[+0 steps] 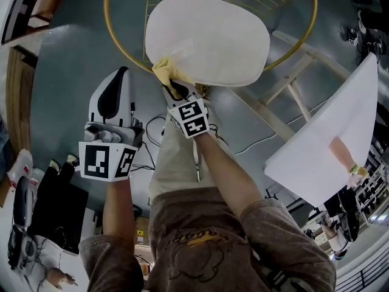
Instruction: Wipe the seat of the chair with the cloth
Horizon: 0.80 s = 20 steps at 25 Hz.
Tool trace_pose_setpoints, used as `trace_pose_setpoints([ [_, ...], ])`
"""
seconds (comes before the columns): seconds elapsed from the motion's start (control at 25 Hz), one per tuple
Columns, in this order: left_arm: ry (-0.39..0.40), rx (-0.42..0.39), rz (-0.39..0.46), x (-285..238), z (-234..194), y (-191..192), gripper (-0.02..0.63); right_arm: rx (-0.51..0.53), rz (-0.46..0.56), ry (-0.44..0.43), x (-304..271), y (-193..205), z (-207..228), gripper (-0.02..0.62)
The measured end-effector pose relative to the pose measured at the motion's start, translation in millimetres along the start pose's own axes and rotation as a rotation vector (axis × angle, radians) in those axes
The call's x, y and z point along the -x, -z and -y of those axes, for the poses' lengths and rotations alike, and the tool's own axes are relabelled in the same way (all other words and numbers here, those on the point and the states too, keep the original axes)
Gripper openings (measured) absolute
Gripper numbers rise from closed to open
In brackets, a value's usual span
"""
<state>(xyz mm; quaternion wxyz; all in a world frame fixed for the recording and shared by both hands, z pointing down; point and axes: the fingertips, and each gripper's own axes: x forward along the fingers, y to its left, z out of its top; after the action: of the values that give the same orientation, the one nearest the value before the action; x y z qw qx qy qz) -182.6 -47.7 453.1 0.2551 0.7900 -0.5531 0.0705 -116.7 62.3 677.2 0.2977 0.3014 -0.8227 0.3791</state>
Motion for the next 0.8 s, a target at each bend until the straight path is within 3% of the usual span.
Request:
trace_pose_setpoints([
  [0.32, -0.030, 0.011, 0.004, 9, -7, 2, 0.008, 0.026, 0.036, -0.034, 6, -11, -23, 0.093],
  [0.8, -0.029, 0.006, 0.058, 35, 23, -26, 0.008, 0.075, 0.211, 0.019, 92, -94, -13, 0.092],
])
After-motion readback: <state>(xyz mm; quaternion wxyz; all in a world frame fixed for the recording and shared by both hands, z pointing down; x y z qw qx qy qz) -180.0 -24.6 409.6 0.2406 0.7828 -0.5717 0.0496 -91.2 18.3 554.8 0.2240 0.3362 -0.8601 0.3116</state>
